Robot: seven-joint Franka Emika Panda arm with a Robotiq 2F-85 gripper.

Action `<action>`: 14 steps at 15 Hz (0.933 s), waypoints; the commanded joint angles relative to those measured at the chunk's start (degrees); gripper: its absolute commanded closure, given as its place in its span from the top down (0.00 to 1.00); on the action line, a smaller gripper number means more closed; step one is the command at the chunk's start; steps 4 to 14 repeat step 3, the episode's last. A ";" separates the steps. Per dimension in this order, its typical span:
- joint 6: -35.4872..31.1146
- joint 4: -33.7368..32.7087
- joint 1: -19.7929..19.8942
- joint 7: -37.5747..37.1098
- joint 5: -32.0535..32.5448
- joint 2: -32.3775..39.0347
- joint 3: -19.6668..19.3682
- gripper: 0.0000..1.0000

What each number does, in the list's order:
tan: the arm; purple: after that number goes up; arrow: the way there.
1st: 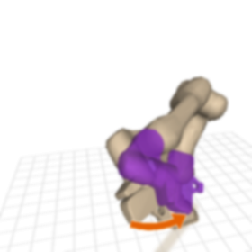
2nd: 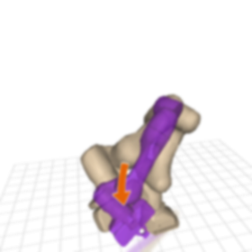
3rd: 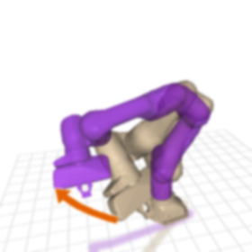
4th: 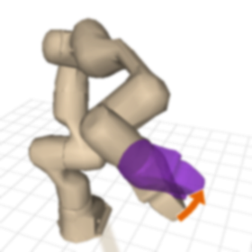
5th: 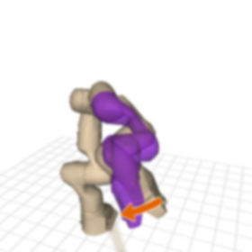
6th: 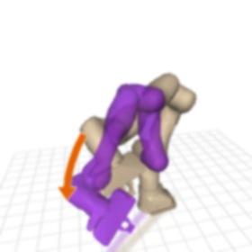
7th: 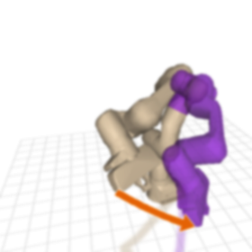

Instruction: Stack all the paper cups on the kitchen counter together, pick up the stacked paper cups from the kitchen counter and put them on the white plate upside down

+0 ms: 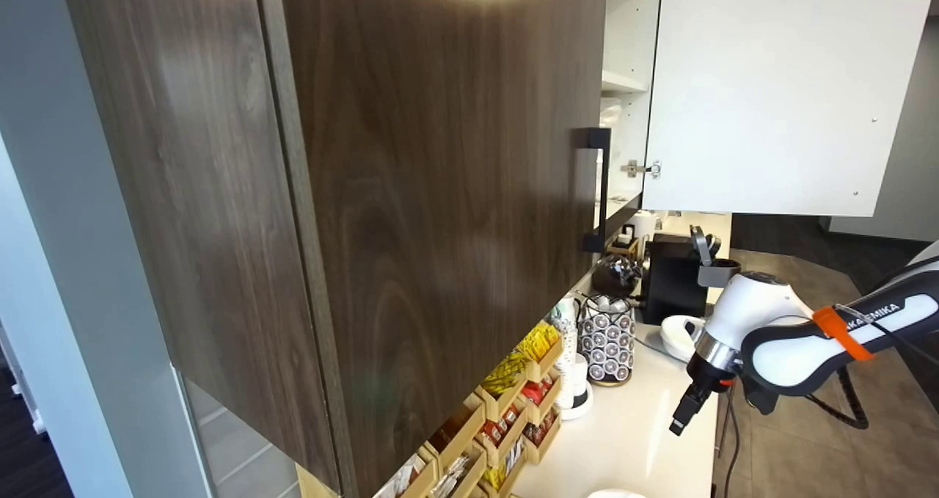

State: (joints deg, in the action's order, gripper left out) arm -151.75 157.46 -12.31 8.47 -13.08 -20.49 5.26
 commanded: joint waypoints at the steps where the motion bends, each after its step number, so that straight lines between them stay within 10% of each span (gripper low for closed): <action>1: 0.15 -0.05 -0.54 -0.44 0.52 0.06 -0.59 1.00; 14: 0.15 -0.05 -0.53 -0.43 0.50 0.30 -0.58 1.00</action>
